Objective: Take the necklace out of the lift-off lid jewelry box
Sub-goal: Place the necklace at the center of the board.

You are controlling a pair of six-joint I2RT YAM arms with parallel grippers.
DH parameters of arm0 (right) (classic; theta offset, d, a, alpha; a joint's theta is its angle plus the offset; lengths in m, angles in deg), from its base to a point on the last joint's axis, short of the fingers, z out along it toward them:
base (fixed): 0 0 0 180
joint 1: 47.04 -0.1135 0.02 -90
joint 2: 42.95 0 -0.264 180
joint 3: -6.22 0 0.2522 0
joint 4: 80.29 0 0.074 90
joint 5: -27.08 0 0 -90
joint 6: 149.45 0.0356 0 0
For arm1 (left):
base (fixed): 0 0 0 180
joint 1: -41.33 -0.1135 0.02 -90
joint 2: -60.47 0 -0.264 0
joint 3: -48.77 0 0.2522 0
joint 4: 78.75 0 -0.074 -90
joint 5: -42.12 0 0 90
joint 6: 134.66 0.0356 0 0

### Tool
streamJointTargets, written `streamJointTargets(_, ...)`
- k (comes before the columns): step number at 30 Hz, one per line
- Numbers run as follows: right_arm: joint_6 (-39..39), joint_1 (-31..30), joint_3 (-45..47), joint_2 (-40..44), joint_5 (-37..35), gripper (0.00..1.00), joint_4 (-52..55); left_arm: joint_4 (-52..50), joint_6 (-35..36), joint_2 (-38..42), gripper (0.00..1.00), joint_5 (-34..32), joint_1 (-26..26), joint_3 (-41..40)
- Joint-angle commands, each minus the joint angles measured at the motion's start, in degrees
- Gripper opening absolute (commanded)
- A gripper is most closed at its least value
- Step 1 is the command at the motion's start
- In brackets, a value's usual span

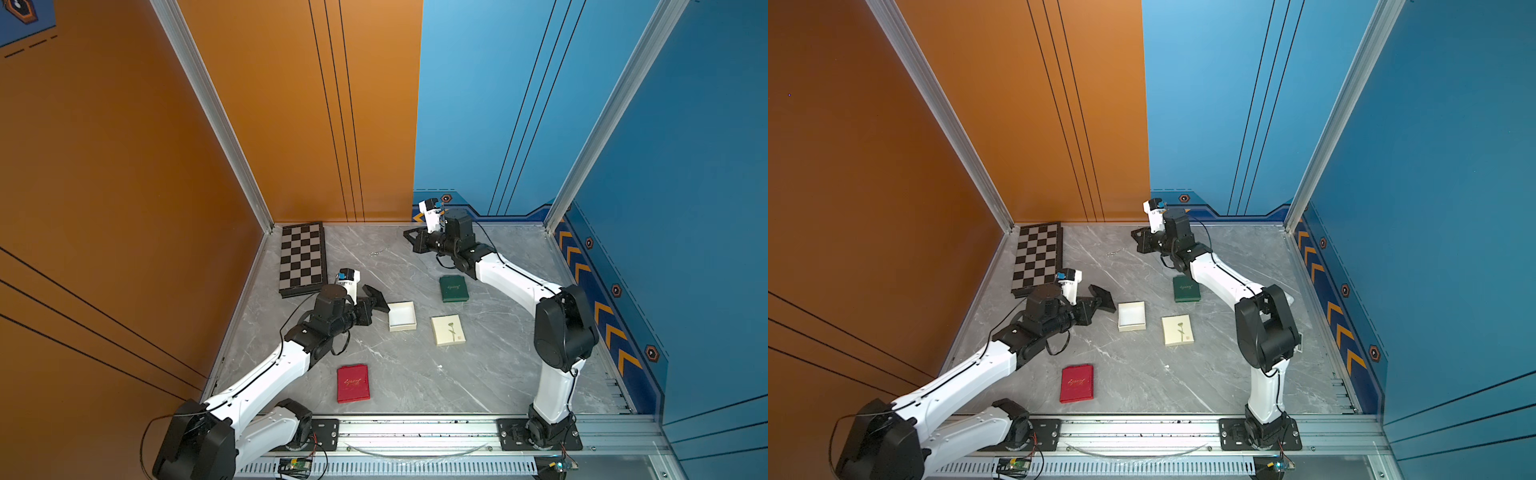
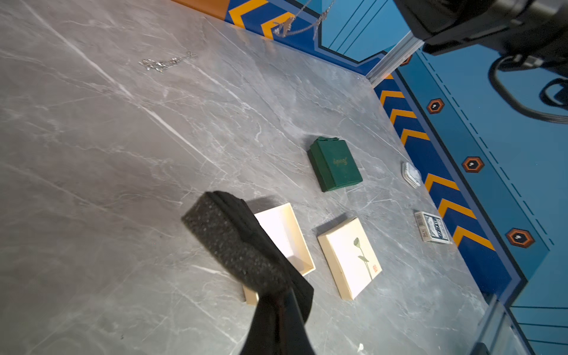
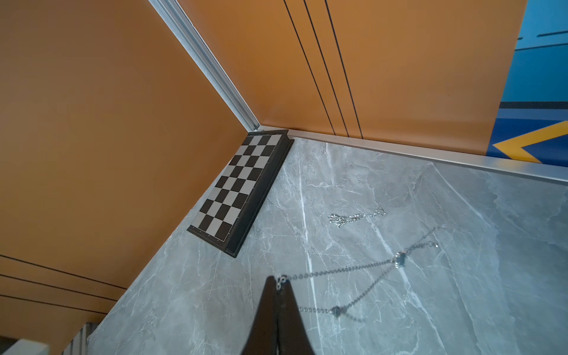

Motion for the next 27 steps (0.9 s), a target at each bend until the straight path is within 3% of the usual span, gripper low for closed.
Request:
streamJointTargets(1, -2.22, 0.26, -4.58, -3.41, -0.80, 0.00, 2.23, -4.47, 1.50, 2.18, 0.00, -4.19, -0.88, 1.66)
streamJointTargets(27, 1.99, 4.33, -24.16, -29.62, -4.46, 0.00, 2.06, -7.80, 2.49, 5.13, 0.00, -2.44, -4.36, 1.54)
